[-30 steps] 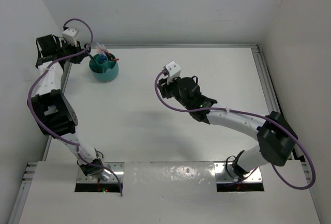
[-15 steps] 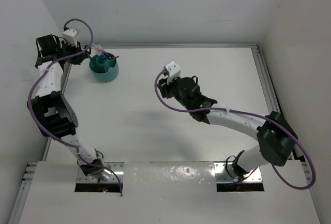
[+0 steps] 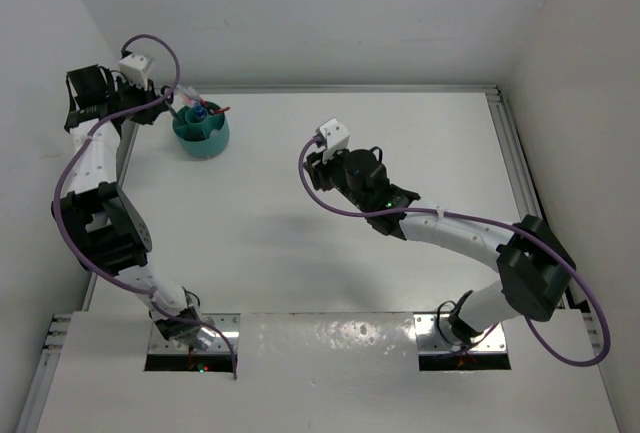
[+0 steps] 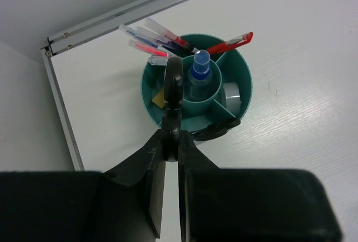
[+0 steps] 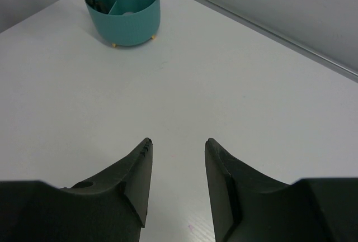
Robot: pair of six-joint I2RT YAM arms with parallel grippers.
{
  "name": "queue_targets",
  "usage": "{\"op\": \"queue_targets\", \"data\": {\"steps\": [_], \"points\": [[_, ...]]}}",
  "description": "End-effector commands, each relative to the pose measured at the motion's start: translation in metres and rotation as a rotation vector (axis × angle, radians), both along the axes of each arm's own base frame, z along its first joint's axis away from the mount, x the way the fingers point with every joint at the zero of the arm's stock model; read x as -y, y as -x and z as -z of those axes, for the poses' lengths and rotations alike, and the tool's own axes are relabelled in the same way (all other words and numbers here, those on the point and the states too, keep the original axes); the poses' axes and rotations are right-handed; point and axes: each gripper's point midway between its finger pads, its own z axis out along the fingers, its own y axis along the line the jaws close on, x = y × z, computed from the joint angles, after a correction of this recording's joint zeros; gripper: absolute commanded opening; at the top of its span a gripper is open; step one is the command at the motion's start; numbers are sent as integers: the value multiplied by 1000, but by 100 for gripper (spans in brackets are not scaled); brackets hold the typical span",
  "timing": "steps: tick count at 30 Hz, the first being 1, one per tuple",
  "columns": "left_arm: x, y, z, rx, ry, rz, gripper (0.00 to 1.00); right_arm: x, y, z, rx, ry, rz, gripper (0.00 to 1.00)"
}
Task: Sort the stationery into containers
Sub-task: Place the scissors in the storage box.
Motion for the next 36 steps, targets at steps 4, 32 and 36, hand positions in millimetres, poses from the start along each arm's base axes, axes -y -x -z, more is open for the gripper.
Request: {"op": "queue_targets", "data": {"steps": [4,32,36], "points": [[8,4,1,2,-9,28,0,-3,2,-24,55,-37,-15,42],[-3,1,-50,112,47,-46,65,7,4,-26,43,-17,11,54],[-49,12,-81,177,99,-230,69,22,3,-22,0,-4,64,61]]}}
